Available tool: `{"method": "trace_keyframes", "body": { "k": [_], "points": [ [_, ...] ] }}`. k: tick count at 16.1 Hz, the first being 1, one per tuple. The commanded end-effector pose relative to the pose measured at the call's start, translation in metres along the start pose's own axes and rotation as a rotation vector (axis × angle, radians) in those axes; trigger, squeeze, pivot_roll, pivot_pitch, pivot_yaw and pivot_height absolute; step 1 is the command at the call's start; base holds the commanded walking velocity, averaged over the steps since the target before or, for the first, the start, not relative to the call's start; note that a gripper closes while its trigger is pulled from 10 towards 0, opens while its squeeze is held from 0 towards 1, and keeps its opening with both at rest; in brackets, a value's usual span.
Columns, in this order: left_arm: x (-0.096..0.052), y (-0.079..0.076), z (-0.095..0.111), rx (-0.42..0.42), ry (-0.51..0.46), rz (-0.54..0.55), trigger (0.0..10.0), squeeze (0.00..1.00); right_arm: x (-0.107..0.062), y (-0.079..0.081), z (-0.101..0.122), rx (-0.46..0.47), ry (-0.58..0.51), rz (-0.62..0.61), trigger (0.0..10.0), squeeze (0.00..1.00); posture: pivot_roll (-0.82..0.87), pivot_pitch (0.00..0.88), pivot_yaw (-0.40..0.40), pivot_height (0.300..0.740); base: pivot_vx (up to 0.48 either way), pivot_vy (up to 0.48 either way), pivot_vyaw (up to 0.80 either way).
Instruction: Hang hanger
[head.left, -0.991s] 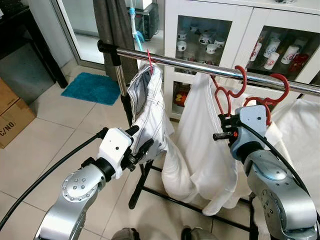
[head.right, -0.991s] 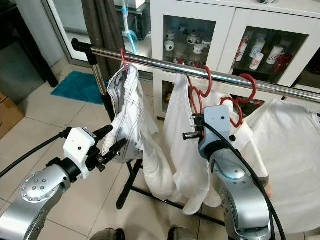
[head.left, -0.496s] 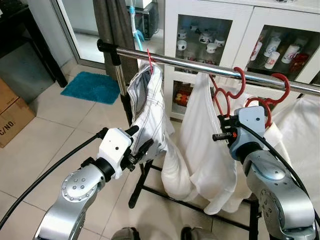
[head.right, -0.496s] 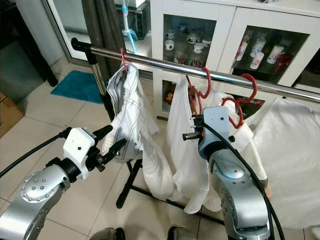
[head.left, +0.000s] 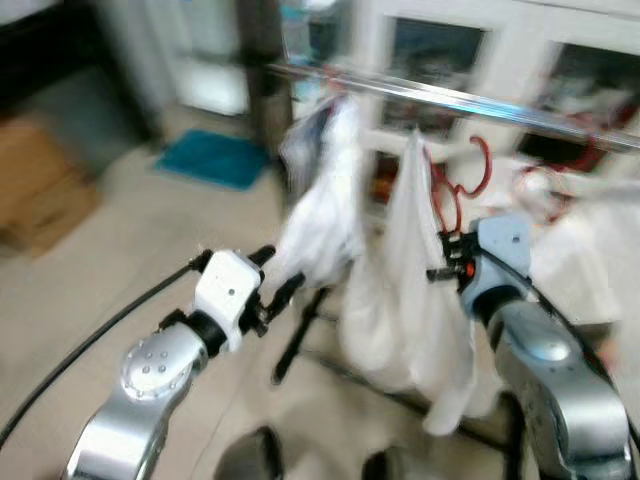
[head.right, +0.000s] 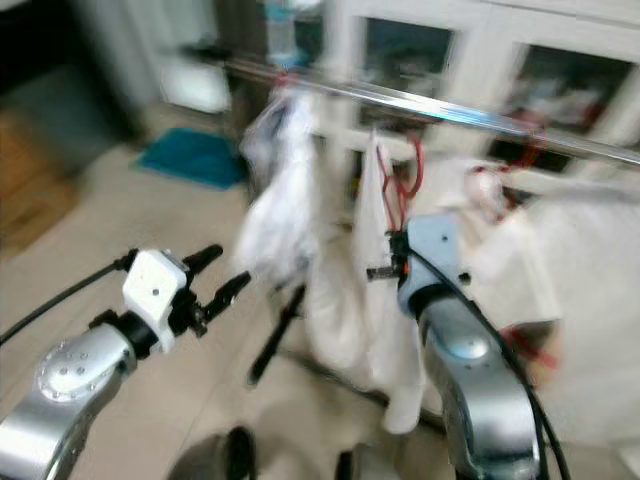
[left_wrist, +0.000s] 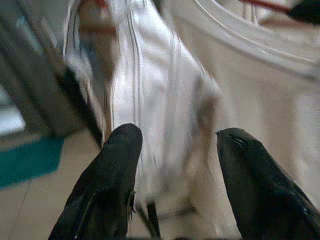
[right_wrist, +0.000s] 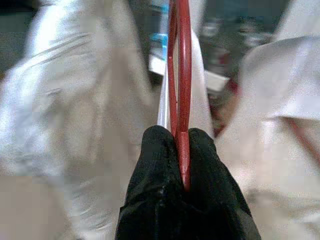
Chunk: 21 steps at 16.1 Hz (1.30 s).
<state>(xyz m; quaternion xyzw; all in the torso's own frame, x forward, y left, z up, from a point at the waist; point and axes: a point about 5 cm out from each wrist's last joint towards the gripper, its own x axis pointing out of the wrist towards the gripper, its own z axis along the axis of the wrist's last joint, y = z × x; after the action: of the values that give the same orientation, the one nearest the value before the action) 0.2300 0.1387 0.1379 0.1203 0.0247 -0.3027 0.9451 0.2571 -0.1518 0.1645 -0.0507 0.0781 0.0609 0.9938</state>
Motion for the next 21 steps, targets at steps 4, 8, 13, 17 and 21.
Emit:
{"method": "trace_keyframes", "body": {
  "k": [4,8,13,17,21],
  "points": [
    [0.002,0.003,0.007,0.027,-0.02,-0.003,10.0,0.0,-0.002,0.001,0.005,0.002,-0.034,0.001,0.0,0.0,-0.05,0.127,0.03,0.74,-0.304,0.0,0.0],
    [0.002,0.002,0.007,0.027,-0.021,-0.011,10.0,0.0,-0.002,0.0,0.004,0.001,-0.034,-0.001,0.0,0.0,-0.05,0.127,0.036,0.74,-0.3,0.0,0.0],
    [0.014,0.008,0.003,-0.024,0.01,-0.046,10.0,1.0,-0.001,0.009,0.002,0.045,-0.033,0.108,0.0,0.0,-0.05,0.124,0.037,0.74,-0.049,0.0,0.0],
    [0.048,0.02,0.016,0.009,-0.027,-0.009,10.0,1.0,-0.007,0.031,0.011,0.063,-0.105,0.377,0.0,0.0,-0.07,0.113,0.04,0.74,0.0,0.0,0.0],
    [0.075,0.018,0.03,-0.029,-0.102,0.013,10.0,0.0,-0.017,0.043,0.014,0.079,-0.141,0.523,0.0,0.0,-0.08,0.107,0.042,0.74,0.0,0.0,0.0]
  ]
}}
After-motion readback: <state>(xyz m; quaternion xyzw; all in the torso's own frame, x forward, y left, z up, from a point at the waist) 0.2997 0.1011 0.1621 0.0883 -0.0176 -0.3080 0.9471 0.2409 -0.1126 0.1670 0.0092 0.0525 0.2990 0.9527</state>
